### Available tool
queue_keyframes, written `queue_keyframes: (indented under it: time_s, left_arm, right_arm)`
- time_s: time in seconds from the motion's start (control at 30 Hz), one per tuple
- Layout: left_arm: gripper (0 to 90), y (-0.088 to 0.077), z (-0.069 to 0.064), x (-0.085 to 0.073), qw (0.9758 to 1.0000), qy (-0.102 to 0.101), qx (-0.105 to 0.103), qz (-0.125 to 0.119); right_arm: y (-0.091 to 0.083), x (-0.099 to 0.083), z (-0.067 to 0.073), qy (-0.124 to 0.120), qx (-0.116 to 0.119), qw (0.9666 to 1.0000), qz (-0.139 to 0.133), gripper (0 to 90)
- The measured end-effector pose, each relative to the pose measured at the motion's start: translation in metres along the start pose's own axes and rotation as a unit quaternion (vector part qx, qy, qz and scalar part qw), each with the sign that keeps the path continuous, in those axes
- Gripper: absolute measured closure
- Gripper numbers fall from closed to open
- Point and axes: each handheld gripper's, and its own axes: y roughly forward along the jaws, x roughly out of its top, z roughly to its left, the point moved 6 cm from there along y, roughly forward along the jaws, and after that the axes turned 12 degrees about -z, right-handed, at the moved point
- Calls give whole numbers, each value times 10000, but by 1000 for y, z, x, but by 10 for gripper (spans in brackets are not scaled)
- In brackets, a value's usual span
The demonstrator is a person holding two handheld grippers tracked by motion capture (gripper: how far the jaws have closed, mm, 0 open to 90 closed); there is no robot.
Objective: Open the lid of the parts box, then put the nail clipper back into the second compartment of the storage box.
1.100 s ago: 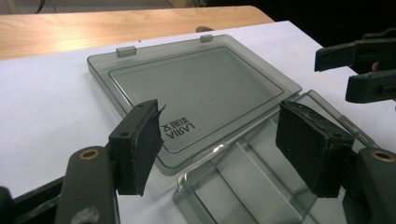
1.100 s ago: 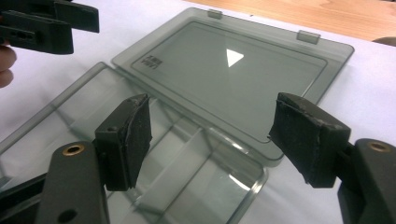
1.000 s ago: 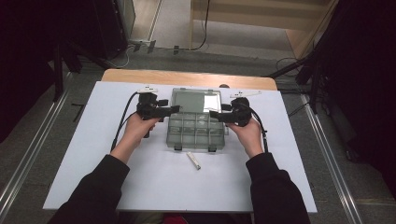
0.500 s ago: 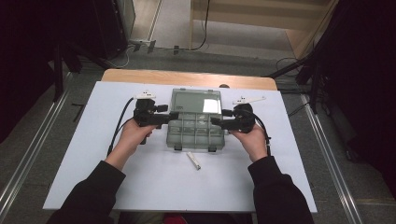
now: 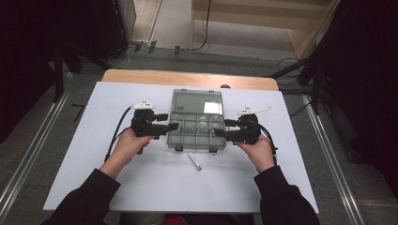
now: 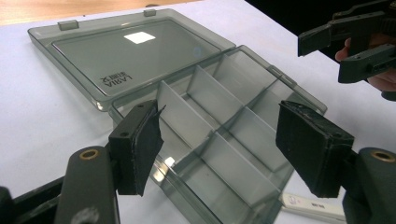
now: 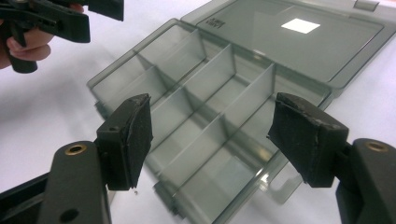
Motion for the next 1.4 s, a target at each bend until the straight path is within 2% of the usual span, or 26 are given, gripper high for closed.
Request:
queue_keyframes:
  time_s: [0.13,0.23,0.47,0.83,1.13,1.4]
  left_arm:
    - [304,-5,-6,-2,10000,-23,-75,8]
    - [305,-8,-9,-4,9999,65,-68,61]
    - [304,-19,-17,-10,9998,72,-154,119]
    - [304,-33,-28,-18,9991,245,-282,215]
    - [304,-44,-36,-24,9987,264,-381,232]
    - [304,-54,-41,-38,9978,338,-443,368]
  right_arm:
    - [-6,-4,4,-3,39,10000,49,301]
    - [-9,-6,9,-44,93,9999,62,301]
    - [-12,-12,17,-46,197,9997,147,302]
    - [-22,-22,29,-40,317,9992,244,302]
    - [-29,-32,37,-40,403,9986,348,301]
    - [-38,-39,41,-11,498,9981,367,301]
